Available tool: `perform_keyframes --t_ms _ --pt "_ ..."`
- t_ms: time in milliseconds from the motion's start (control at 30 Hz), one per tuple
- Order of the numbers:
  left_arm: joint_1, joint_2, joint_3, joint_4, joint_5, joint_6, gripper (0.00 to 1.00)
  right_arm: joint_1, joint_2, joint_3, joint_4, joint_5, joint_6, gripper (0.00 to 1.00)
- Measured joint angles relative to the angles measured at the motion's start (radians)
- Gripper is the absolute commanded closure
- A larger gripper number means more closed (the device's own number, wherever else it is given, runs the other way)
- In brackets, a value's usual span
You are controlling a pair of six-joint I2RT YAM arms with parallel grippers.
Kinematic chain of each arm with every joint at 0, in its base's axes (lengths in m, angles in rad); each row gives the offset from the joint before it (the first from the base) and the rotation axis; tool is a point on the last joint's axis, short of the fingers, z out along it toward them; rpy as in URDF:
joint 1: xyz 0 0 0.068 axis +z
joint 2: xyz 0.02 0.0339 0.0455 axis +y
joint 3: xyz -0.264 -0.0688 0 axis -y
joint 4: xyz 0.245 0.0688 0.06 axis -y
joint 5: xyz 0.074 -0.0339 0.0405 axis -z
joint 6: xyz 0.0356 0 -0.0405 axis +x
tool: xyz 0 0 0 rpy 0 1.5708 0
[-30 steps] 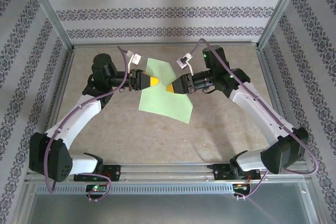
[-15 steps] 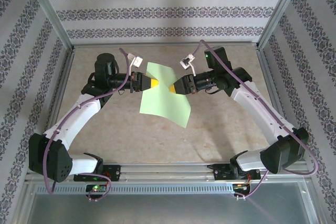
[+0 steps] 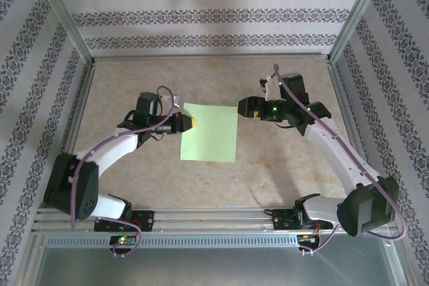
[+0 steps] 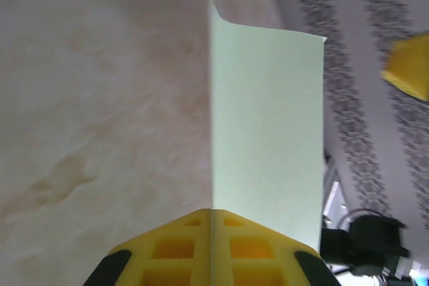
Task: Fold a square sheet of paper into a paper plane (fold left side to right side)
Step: Place a square sheet of paper at the center of the table.
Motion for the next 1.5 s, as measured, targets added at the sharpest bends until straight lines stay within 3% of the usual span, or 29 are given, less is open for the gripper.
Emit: perform_keyframes --t_ms 267,467,567,933,1267,1500 --pt "0.0 0.259 -0.004 0.034 -0.085 -0.008 1.0 0.115 0.19 -0.11 0.204 0.057 0.168 0.57" --pt "0.0 0.299 0.034 0.028 -0.11 -0.006 1.0 0.162 0.362 -0.108 0.306 0.068 0.229 0.81" --pt "0.0 0.303 0.047 0.028 -0.121 -0.007 1.0 0.162 0.454 -0.086 0.309 0.067 0.24 0.88" --pt "0.0 0.303 0.058 0.004 -0.129 -0.007 0.99 0.162 0.58 -0.045 0.254 0.091 0.208 0.91" --pt "0.0 0.303 0.076 -0.006 -0.105 -0.04 0.6 0.162 0.609 -0.026 0.229 0.101 0.159 0.86" --pt "0.0 0.303 0.097 0.006 -0.046 -0.102 0.44 0.164 0.609 -0.026 0.232 0.101 0.148 0.83"
